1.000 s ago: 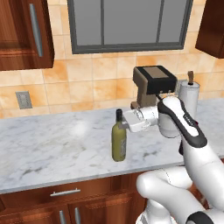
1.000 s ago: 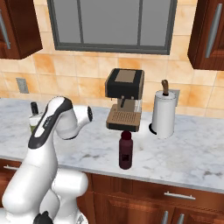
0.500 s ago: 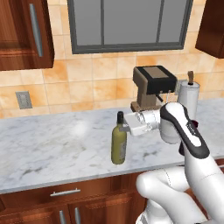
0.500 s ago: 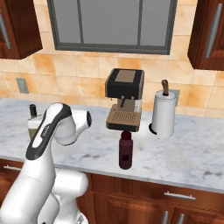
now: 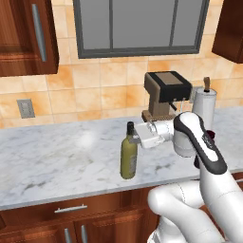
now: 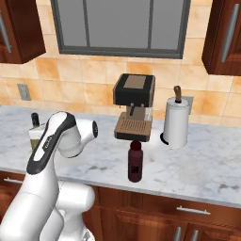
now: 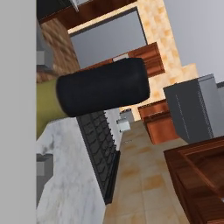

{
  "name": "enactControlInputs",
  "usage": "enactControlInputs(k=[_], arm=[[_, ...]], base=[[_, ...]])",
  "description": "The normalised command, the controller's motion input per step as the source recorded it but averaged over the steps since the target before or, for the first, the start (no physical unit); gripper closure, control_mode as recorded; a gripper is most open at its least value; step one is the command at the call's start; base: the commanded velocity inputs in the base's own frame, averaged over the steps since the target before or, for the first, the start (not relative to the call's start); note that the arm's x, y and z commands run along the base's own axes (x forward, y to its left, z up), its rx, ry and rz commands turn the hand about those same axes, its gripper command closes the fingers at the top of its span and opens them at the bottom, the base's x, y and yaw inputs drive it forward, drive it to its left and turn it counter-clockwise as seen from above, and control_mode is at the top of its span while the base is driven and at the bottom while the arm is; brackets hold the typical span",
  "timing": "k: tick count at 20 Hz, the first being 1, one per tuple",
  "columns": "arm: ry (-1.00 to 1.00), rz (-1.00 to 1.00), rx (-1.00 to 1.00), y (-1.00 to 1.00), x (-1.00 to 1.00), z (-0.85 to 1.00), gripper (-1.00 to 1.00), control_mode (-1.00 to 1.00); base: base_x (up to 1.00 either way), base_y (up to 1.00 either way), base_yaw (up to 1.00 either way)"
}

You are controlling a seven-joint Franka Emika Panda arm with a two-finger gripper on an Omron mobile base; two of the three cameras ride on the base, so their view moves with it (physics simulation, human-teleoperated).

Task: There is a wine glass and glass cup on the dining counter. Place the wine bottle next to the wine glass and the juice bottle next to the glass cup.

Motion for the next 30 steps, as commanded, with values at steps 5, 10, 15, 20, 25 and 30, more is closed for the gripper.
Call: enactControlInputs(k=[5,10,15,20,25,30], arm=[[0.00,0.00,0.00,0.00,0.00,0.00,1.00,1.00],[0.00,0.00,0.00,0.00,0.00,0.00,1.00,1.00],[0.00,0.00,0.00,0.00,0.00,0.00,1.00,1.00],[0.00,0.00,0.00,0.00,0.00,0.00,1.00,1.00],[0.00,0.00,0.00,0.00,0.00,0.00,1.00,1.00],[0.00,0.00,0.00,0.00,0.00,0.00,1.00,1.00]], base=[[-0.11,0.02,0.00],[-0.56,0.17,0.00],[-0.60,0.20,0.27],[-0.23,0.16,0.89],[-0.12,0.01,1.00],[-0.13,0.04,1.00]])
